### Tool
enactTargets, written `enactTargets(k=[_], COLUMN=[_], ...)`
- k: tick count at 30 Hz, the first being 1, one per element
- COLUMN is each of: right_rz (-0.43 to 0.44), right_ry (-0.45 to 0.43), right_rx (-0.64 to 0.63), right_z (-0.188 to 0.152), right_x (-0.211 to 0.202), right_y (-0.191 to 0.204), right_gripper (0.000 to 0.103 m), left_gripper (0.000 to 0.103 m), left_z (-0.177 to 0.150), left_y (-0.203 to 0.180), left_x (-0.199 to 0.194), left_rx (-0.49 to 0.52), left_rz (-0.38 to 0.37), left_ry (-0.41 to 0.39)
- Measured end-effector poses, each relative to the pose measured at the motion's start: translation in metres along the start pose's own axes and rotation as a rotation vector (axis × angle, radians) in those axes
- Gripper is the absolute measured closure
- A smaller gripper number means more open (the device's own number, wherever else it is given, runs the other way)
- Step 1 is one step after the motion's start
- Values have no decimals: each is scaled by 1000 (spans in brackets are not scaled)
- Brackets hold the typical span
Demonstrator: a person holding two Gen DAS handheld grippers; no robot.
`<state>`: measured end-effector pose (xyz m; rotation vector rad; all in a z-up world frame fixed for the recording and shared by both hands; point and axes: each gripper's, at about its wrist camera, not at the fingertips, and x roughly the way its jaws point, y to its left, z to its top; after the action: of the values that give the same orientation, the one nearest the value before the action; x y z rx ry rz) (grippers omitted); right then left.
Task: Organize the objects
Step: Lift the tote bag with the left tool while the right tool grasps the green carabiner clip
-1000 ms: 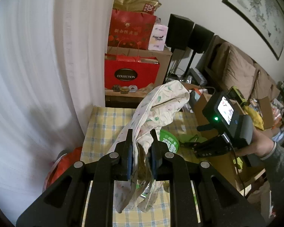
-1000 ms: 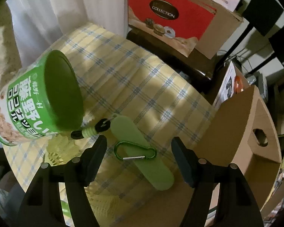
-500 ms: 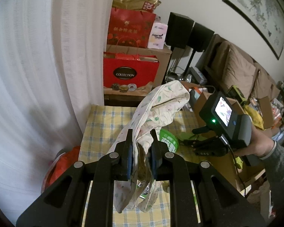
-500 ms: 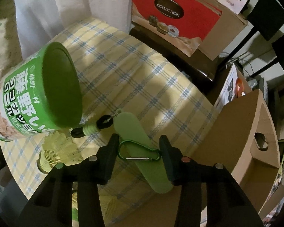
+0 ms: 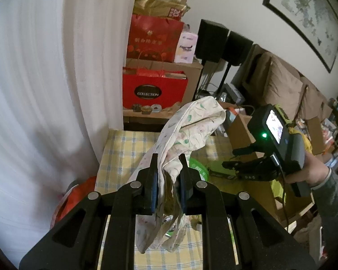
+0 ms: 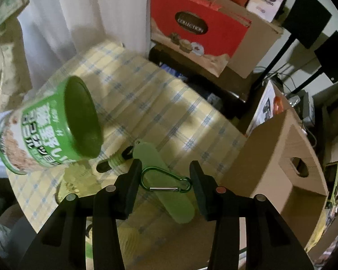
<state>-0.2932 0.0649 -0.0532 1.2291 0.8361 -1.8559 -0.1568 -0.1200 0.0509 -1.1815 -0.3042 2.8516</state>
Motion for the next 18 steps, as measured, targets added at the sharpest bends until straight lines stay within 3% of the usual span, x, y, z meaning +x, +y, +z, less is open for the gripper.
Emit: enactTargets(k=[11,18], right_rz=[-10,-27], right_ry=[-76,-86], right_rx=[68,147], right_z=[-22,-56], right_x=[-60,-87], right_y=[-17,-47], right_gripper=[58,58], left_gripper=[89,89], left_z=[17,27], left_y=[-49,-95], left_x=[-28,-27], left_rx=[54,97], left_rz=[-55,-116], left_ry=[-45,-37])
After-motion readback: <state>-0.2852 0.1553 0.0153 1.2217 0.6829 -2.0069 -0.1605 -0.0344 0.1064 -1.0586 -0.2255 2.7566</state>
